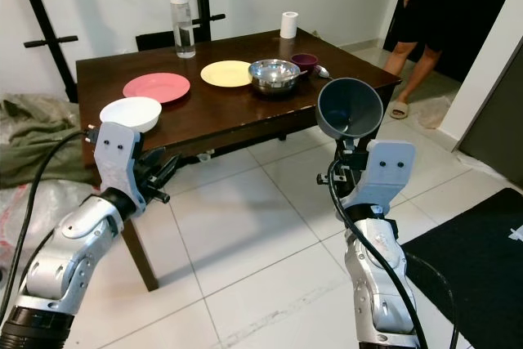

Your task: Setting the table

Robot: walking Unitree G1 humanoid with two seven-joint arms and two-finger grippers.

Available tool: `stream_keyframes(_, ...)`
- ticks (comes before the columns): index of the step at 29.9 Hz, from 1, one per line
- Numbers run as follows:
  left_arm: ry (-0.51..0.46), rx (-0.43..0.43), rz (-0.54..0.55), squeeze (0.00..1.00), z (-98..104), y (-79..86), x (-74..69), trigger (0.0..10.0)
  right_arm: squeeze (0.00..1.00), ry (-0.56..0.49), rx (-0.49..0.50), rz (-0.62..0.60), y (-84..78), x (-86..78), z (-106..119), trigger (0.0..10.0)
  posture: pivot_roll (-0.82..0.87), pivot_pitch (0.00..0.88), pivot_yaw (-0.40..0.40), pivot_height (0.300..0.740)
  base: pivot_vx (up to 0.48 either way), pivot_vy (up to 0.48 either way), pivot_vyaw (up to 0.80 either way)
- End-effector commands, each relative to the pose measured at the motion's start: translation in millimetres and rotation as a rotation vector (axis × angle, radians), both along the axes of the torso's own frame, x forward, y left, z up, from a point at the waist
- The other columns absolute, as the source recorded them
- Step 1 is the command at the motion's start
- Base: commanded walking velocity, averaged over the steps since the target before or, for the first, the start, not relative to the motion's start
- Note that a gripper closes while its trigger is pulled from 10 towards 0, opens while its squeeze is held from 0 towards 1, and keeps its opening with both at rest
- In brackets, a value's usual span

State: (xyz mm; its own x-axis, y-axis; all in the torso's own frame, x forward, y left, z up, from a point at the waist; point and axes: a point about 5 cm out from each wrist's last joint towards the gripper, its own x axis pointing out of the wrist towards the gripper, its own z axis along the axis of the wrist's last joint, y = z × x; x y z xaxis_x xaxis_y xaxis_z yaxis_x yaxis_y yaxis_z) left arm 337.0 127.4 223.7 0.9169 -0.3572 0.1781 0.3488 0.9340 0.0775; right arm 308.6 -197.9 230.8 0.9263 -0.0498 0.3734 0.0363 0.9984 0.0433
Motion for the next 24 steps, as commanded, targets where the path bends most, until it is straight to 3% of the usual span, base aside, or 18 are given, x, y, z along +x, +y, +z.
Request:
stream_keyframes(1,0.006,-0.008,0.016,0.0,-2,3.0,0.8,10.0,0.0,0.001,0.01,0.007,1.5,-0.1,-2,10.0,-0.01,0.034,0.096,0.74,0.0,0.0,0.0)
stream_keyframes(15,0.014,-0.013,0.013,0.0,-3,4.2,1.1,10.0,0.0,-0.001,0.01,0.009,1.6,0.4,-2,10.0,-0.01,0.034,0.097,0.74,0.0,0.0,0.0)
stream_keyframes(22,0.089,-0.077,-0.14,0.0,-11,-8.5,-6.2,10.0,0.0,0.0,0.01,0.017,2.7,1.3,-2,10.0,0.0,0.033,0.095,0.74,0.0,0.0,0.0)
stream_keyframes(24,0.12,-0.128,-0.21,0.0,-12,-10.8,-10.0,10.0,0.0,-0.003,0.01,0.019,3.3,2.0,-1,10.0,-0.01,0.036,0.095,0.74,0.0,0.0,0.0)
